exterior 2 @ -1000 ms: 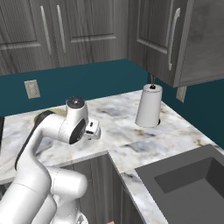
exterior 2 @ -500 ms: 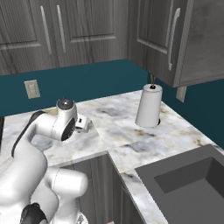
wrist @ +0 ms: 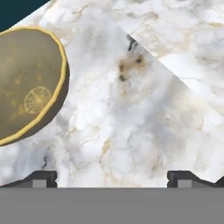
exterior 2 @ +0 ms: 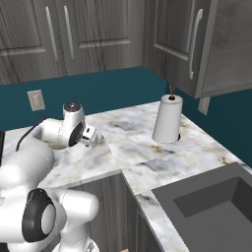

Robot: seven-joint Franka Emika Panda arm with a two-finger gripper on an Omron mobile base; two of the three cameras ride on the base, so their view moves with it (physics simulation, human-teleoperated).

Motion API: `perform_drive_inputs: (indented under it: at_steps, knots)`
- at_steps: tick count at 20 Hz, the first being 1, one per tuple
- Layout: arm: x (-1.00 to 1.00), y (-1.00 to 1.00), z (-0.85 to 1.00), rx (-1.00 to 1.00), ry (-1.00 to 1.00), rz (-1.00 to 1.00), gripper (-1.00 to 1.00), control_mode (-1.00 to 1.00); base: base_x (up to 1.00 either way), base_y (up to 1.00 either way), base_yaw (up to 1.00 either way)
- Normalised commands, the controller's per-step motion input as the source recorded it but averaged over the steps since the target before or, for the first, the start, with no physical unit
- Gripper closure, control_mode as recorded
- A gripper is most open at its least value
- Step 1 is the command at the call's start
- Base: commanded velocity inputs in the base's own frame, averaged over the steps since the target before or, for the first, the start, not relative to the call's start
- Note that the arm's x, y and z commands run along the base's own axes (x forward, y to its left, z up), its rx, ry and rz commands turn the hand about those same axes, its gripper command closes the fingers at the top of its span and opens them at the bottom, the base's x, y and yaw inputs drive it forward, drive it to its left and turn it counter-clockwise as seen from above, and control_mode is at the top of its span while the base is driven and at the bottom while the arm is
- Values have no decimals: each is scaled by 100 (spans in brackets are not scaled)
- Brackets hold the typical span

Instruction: Pick the cup and bowl from the counter and place them on the counter next to the sink.

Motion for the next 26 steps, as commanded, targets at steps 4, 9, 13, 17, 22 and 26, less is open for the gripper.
perform_drive_inputs:
  at_steps: [4,9,13,17,22,26]
  knots:
    - [43,23,0,0,5,-20,-100,-100,0,0,0]
    - [16,15,-4,1,-1,-17,-100,-100,0,0,0]
    - [0,1,-29,8,-13,-10,-100,-100,0,0,0]
    - [0,5,-9,10,-14,-10,-100,-100,0,0,0]
    - [4,15,0,10,-13,-7,-100,-100,0,0,0]
    - [21,29,0,3,-1,-8,-100,-100,0,0,0]
